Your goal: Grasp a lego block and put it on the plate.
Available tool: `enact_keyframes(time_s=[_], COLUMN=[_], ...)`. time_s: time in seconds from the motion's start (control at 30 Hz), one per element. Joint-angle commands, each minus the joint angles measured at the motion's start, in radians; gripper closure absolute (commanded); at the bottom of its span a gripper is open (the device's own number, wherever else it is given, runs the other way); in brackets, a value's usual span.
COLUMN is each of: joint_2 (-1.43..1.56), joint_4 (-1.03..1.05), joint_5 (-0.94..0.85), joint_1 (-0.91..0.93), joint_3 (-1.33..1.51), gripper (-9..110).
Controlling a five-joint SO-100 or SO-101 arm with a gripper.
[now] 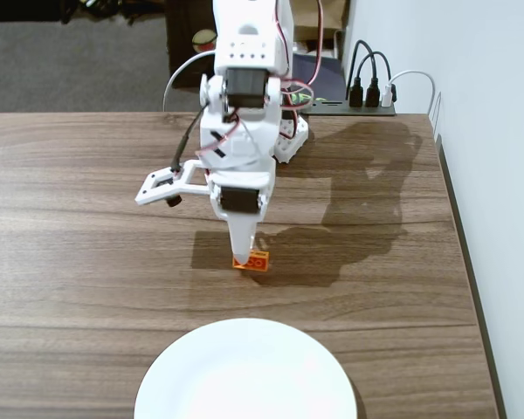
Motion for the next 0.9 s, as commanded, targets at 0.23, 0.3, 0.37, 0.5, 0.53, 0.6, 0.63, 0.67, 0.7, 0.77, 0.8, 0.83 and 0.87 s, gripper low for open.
enact_keyframes(time_s=[0.23, 0.3, 0.37, 0.5, 0.53, 0.6, 0.63, 0.67, 0.7, 0.77, 0.8, 0.83, 0.87], joint_2=[0.020, -0.028, -0.080, -0.202, -0.239, -0.311, -0.351, -0.387, -0.422, -0.486, -0.517, -0.543, -0.568], joint_4=[-0.018, -0.020, -0.020, -0.021, -0.021, -0.017, -0.011, -0.009, -0.005, -0.002, -0.002, -0.002, 0.005], joint_5=[-0.080, -0.089, -0.091, -0.094, -0.094, -0.089, -0.086, -0.083, -0.078, -0.072, -0.069, -0.066, -0.063], joint_1=[0.035, 0.038, 0.038, 0.035, 0.034, 0.031, 0.029, 0.028, 0.028, 0.026, 0.023, 0.018, 0.014], joint_3=[-0.252, -0.334, -0.414, -0.566, -0.603, -0.673, -0.710, -0.742, -0.775, -0.828, -0.853, -0.871, -0.893], gripper=[101, 101, 101, 101, 101, 101, 101, 101, 101, 101, 101, 101, 101])
